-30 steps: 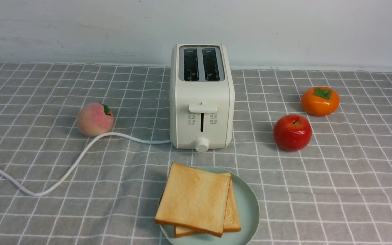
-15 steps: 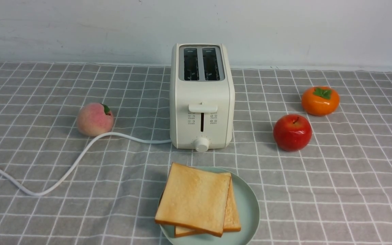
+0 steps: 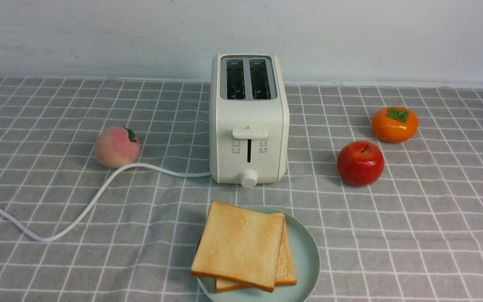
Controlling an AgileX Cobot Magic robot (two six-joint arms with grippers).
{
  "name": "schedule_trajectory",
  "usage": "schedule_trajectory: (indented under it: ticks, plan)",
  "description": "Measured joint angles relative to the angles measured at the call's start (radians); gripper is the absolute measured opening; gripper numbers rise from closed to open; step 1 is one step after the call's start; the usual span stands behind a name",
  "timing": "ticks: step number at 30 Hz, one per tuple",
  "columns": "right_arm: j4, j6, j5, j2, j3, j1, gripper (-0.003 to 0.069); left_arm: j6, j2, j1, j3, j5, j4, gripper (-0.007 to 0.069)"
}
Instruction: Take toasted bread from bread machine on grey coffee table place on plate.
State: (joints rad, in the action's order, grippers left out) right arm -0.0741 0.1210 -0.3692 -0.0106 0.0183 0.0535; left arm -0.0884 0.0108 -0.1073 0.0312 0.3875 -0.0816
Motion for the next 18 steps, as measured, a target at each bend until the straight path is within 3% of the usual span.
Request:
schedule_trajectory:
  ticks: [18]
  plan:
    - [0.000,-0.003,0.000,0.000,0.000,0.000,0.0192,0.000,0.000,0.000,0.000,0.000,0.000,0.0120]
